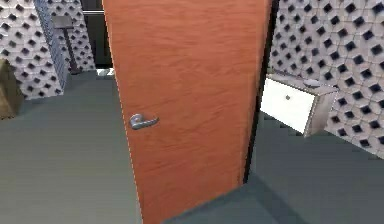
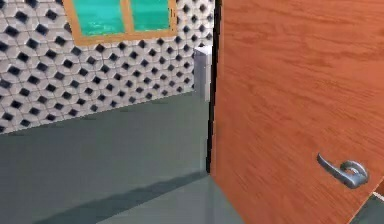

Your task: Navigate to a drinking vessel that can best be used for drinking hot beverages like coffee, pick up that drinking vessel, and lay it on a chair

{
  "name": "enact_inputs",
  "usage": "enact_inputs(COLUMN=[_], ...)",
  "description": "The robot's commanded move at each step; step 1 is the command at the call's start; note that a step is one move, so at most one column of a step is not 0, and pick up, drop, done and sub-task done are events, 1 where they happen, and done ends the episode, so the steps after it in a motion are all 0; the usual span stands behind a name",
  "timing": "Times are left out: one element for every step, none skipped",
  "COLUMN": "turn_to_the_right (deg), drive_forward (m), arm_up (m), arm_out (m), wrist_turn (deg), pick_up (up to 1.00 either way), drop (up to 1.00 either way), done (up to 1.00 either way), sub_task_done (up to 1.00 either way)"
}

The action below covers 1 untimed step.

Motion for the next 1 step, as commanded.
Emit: enact_inputs(turn_to_the_right=[42.0], drive_forward=[0.00], arm_up=[0.00], arm_out=[0.00], wrist_turn=[0.0], pick_up=[0.00], drop=[0.00], done=[0.00], sub_task_done=[0.00])
